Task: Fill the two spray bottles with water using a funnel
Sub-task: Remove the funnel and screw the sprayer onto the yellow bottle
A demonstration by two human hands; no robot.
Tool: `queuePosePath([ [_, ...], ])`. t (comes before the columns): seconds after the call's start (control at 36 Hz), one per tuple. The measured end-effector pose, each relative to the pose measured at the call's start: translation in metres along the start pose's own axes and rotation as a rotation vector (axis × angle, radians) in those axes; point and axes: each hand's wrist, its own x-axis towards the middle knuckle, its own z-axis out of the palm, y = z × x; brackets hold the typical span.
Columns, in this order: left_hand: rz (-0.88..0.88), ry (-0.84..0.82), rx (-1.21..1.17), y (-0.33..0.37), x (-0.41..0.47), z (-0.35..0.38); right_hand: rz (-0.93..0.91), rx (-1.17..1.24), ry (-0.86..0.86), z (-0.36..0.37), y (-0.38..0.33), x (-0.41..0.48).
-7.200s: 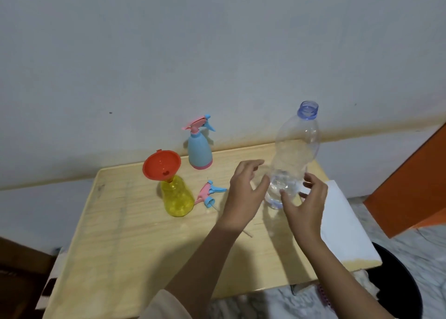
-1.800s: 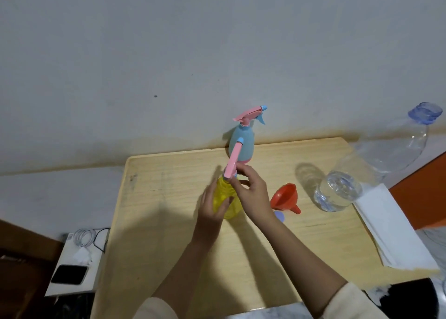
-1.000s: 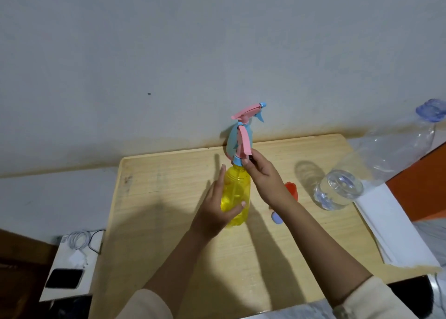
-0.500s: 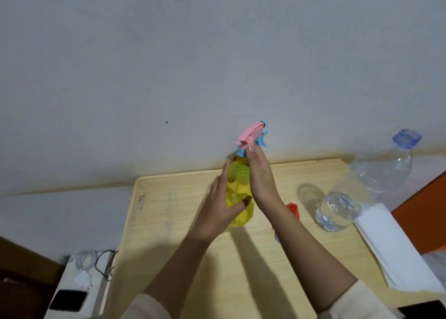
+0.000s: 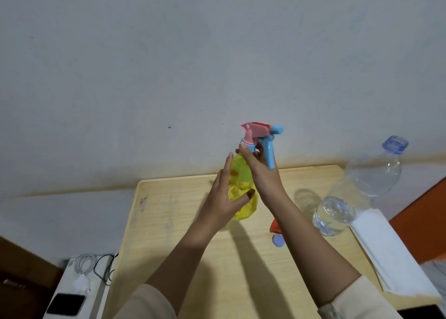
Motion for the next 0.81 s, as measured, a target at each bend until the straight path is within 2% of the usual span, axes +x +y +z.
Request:
queuePosePath([
  [0.11, -0.036, -0.002, -0.054, 0.0017, 0.001, 0.0047, -0.088, -0.059, 0.008, -0.0008, -0.002, -0.0018],
  [0.22, -0.013, 0.008, -0.085, 0.0027, -0.0004, 0.0037, -0.075, -0.049, -0.059, -0.0031, -0.0022, -0.0041],
  [0.42, 0.006, -0.013, -0.007, 0.0062, -0.0006, 0.0021, -0.065, -0.113, 0.131, 0.0022, -0.0083, -0.0017],
  [0.61, 0.008, -0.009, -0.008, 0.0092, -0.0024, 0.0009, -0.075, -0.145, 0.151, 0.0036, -0.0075, -0.0024],
  [0.81, 0.0, 0.006, -0.034, 0.0052, -0.0062, -0.0019, -0.044, -0.124, 0.013, 0.004, -0.0078, -0.01],
])
